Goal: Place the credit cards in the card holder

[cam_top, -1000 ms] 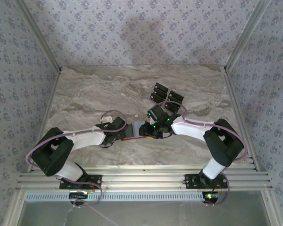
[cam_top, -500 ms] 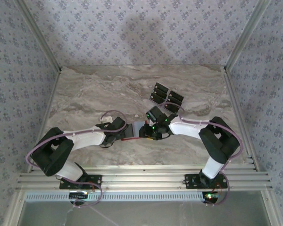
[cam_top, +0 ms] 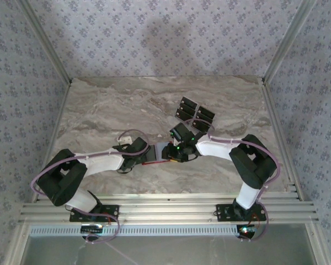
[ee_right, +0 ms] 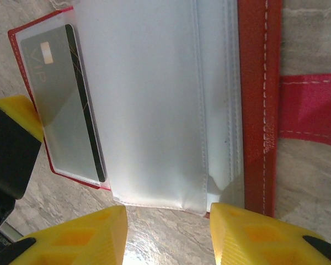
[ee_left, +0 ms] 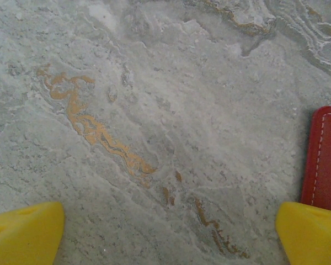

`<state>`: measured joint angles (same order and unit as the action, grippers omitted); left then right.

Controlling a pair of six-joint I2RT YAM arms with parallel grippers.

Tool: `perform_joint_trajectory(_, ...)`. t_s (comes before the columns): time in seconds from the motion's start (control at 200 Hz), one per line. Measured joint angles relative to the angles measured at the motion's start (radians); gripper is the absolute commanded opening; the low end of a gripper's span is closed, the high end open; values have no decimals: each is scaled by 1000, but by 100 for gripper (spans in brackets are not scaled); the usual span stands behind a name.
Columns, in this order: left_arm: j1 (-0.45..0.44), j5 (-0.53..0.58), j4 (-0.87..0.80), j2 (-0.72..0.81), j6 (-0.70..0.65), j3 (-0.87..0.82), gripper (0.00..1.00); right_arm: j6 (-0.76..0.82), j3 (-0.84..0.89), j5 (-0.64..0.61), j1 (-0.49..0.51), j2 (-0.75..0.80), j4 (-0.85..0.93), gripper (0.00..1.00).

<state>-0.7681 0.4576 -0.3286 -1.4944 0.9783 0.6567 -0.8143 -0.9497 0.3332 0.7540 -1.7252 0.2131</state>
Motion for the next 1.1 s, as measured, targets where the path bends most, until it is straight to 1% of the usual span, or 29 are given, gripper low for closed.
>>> perform_joint_trajectory(0.365,-1,0,0,0,0,1,98,0,-5,20,-2,-12,-26,41)
perform_joint_trajectory(0.53,-1,1,0,-1,0,1,99,-8,-5,28,-8,-22,-45,36)
perform_joint_trajectory(0.64,-1,1,0,-1,0,1,99,-21,-5,34,-16,-32,-66,32)
perform_joint_trajectory(0.74,-3,3,0,-1,0,1,98,-38,-3,41,-24,-40,-87,25)
perform_joint_trajectory(0.815,-5,3,2,-1,0,1,98,-43,-2,48,-30,-46,-98,23)
perform_joint_trajectory(0.994,-5,3,3,-1,0,1,98,-56,-1,50,-34,-50,-113,11)
perform_joint_trajectory(1.099,-5,4,3,0,0,1,99,-57,-1,55,-34,-50,-118,9)
